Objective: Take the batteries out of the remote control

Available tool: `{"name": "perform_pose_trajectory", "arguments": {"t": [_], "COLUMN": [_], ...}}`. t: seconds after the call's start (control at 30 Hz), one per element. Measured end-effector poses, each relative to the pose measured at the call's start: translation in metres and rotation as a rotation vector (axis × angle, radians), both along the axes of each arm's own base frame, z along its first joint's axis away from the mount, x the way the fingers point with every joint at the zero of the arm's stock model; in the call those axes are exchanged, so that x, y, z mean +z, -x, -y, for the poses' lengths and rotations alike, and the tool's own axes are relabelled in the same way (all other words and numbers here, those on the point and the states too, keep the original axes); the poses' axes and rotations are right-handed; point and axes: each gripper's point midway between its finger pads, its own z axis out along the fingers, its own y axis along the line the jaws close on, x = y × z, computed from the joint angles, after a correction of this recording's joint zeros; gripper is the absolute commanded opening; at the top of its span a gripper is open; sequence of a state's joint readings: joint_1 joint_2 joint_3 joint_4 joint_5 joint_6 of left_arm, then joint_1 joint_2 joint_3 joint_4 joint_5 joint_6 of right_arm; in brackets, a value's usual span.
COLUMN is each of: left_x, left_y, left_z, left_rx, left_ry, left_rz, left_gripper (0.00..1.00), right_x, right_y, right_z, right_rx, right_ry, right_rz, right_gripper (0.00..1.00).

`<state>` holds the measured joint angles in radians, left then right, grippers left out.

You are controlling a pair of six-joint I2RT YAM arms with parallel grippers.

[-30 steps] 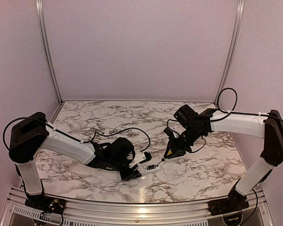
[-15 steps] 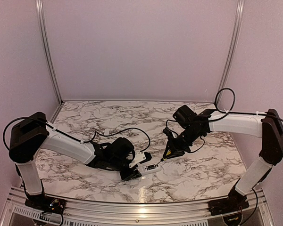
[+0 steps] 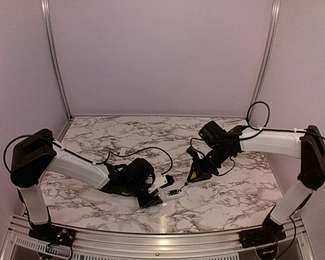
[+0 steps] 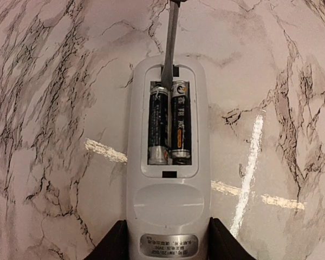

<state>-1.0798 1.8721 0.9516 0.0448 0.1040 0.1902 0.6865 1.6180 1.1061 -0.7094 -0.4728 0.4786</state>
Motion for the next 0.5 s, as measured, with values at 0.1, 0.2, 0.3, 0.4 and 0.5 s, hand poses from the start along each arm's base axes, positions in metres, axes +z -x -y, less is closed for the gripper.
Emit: {"name": "perform_pose_trajectory", "arguments": {"t": [0.1,0.2,0.3,0.4,0.5], "left_x": [0.0000,-0.0006,-0.0006,-0.0006,-0.0008], "left_y": [0.0001,0.0002,0.0003,0.0004,0.0003], "left_z": [0.0000,-0.0001,0.0000,0.0000,0.0000], "left_rx": [0.000,0.000,-0.001,-0.001,-0.002], "left_ry": [0.000,-0.001,-0.001,-0.001,-0.001], "left_rz": [0.000,-0.001,-0.002,-0.002,-0.002], "left_gripper": [0.31,0.31,0.30,0.30,0.30], "right_x": [-0.0009,-0.0011,-0.0019,-0.0026,-0.0037], "right_y": [0.0002,0.0002,0.0005,0.0008,0.0008], "right_z": [-0.0001,-0.0004,0.0000,0.0006,0.0020], "right_rx": [0.005,0.009,0.014,0.022,0.030], "right_ry": [-0.002,-0.004,-0.010,-0.020,-0.035], "right_rz": [0.003,0.005,0.009,0.019,0.024], "right_gripper": [0.00,0.00,0.00,0.00,0.00]}}
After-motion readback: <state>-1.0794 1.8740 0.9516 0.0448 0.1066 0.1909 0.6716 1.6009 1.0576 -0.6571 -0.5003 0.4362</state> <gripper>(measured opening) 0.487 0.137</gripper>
